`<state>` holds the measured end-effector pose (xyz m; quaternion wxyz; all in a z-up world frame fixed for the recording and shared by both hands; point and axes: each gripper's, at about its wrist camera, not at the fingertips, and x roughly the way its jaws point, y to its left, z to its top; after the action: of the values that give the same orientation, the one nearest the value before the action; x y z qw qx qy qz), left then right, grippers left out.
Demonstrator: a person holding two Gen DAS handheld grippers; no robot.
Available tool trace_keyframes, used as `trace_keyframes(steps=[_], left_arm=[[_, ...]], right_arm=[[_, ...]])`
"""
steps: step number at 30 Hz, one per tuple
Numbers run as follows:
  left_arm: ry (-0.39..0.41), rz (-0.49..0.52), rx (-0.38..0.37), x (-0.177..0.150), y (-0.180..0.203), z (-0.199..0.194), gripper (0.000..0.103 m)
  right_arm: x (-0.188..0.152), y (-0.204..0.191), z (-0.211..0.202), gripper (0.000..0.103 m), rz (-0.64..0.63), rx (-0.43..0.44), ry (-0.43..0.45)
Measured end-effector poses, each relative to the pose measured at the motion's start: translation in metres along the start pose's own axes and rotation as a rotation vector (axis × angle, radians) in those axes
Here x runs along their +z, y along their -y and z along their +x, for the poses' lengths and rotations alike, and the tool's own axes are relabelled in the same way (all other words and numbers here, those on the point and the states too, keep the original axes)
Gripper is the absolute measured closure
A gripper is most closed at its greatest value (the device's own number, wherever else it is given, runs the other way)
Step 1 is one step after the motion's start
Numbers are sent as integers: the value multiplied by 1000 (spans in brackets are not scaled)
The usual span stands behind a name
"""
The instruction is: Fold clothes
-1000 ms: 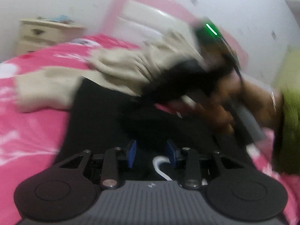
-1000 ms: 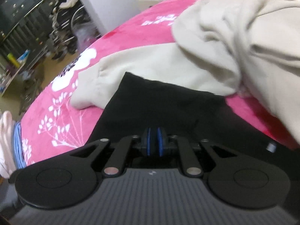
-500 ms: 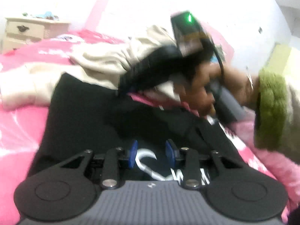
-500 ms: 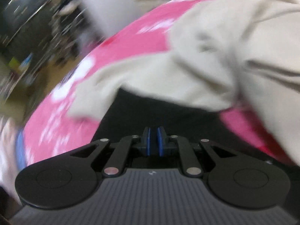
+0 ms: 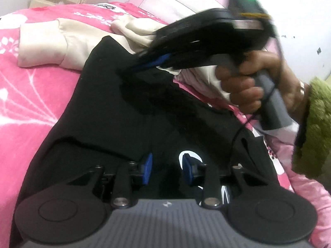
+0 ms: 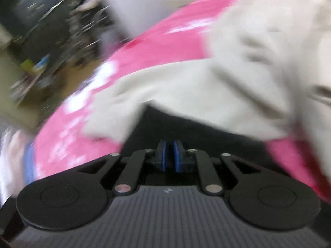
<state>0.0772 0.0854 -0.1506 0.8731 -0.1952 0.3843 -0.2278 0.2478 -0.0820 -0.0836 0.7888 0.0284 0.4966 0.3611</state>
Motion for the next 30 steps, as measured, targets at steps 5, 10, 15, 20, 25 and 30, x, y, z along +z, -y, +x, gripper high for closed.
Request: trace_keyframes(steps=[5, 10, 15, 20, 25, 30], left_arm=[[-8, 11, 3, -8, 6, -2, 69], [-20, -5, 17, -14, 11, -15, 67], [0, -7, 45, -20, 23, -53, 61], [33, -15, 85, -35, 29, -109, 53], [31, -9, 195, -60, 35, -162, 51], [33, 64, 397, -71, 47, -175, 47]], right_arm=[[7, 3, 31, 94, 73, -67, 35], [14, 19, -5, 89, 251, -187, 262], [-2, 21, -87, 88, 296, -170, 412], [-38, -14, -191, 76, 211, -142, 516], [-77, -55, -251, 55, 116, -138, 442], [-106, -89, -260, 44, 75, -139, 277]])
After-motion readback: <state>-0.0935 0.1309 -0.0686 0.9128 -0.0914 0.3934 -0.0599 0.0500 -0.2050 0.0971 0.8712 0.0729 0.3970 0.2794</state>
